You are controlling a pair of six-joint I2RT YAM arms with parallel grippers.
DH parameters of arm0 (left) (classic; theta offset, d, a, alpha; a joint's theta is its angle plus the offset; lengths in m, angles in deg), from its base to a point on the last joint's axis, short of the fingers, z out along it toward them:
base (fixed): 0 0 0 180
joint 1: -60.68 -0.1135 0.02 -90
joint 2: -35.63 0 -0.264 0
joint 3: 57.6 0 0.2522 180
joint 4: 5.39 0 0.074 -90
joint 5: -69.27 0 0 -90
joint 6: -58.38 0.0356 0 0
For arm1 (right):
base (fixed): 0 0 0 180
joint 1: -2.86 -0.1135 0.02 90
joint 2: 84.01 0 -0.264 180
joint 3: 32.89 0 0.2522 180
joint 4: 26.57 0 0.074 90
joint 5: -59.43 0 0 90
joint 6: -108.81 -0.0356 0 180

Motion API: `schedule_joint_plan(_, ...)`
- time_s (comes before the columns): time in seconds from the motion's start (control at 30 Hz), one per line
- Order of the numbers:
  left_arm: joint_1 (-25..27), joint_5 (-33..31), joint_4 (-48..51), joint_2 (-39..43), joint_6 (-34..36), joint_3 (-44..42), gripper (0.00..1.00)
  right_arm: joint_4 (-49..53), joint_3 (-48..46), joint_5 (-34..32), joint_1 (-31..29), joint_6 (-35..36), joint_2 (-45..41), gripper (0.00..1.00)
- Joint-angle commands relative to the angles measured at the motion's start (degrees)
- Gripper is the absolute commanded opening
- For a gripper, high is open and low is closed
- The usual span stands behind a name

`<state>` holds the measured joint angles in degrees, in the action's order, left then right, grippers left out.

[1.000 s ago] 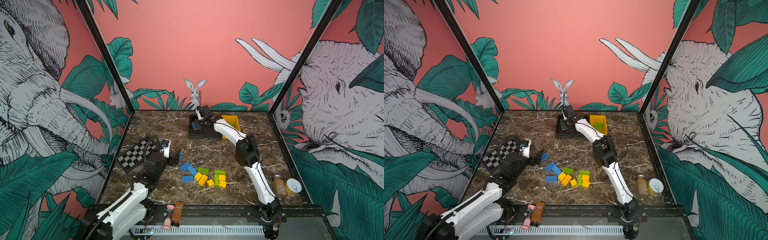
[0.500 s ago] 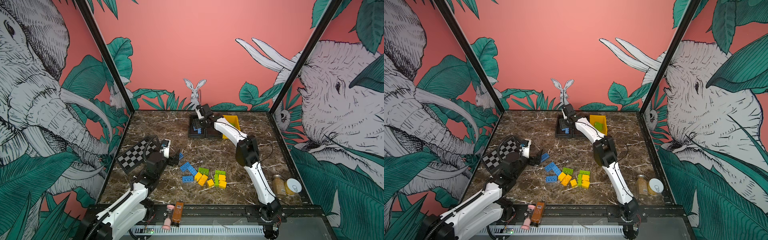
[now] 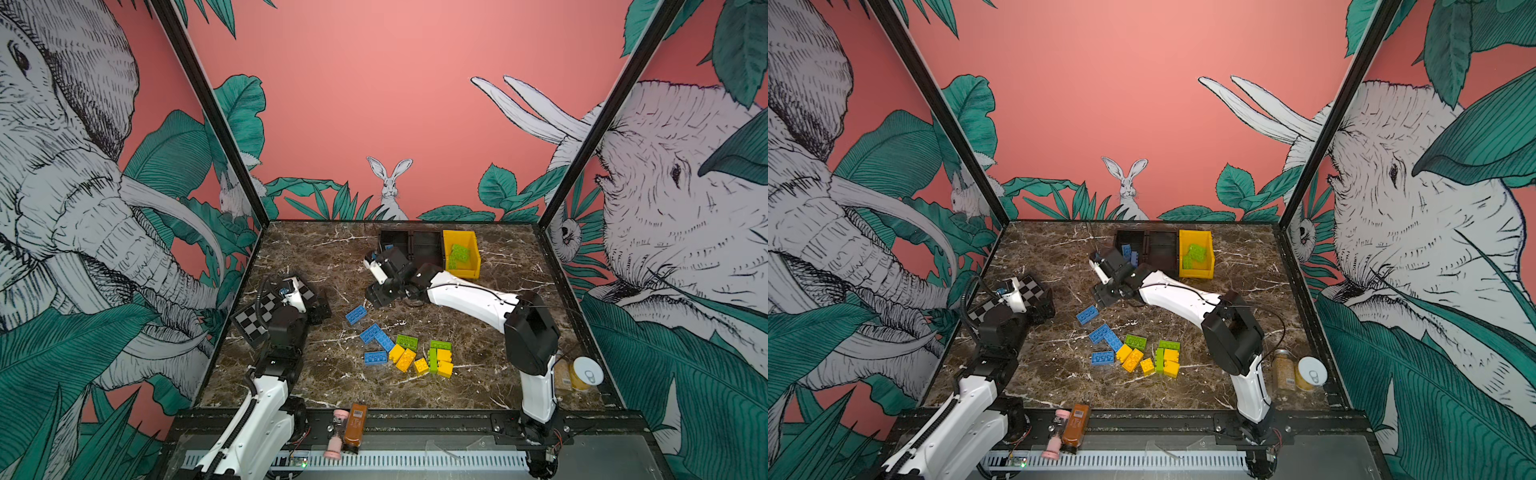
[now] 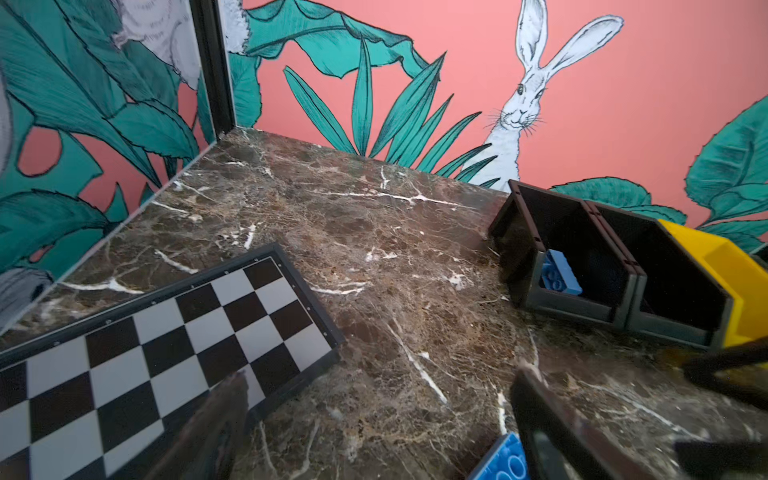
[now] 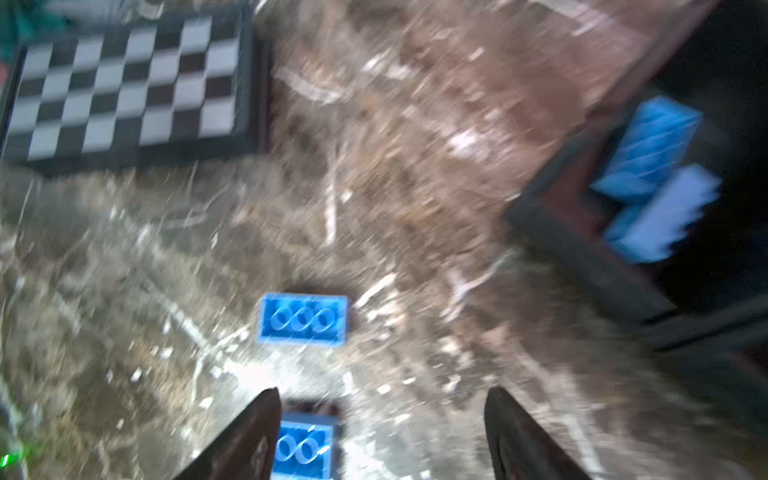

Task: Sort the legos into containers by color
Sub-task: 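Grasp a blue brick with the right gripper while the left arm shifts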

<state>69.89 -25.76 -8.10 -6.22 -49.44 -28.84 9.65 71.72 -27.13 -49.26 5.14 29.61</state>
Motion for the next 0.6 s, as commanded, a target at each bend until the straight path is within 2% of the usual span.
schedule_joint_plan(0.0, -0.45, 1.69, -0.64, 1.08, -4.16, -1.46, 0.99, -4.43, -2.58, -0.23, -1.10, -2.33, 0.15, 0.78)
schedule_joint_plan(0.27, -4.65, 7.89, -4.45, -1.57, -8.84, -2.67, 0.99, -5.49, -0.65, -0.10, -4.66, -2.23, 4.68, 0.82)
schedule_joint_plan(0.4, -7.15, 8.25, -3.76, -0.90, -10.80, -3.40, 0.99, -6.03, 0.07, 0.50, -4.86, -2.46, 6.09, 0.84)
schedule_joint_plan(0.57, -7.41, 6.83, -1.97, 0.68, -10.41, -3.41, 0.99, -5.90, 1.72, 0.85, -5.14, -2.67, 7.94, 0.86)
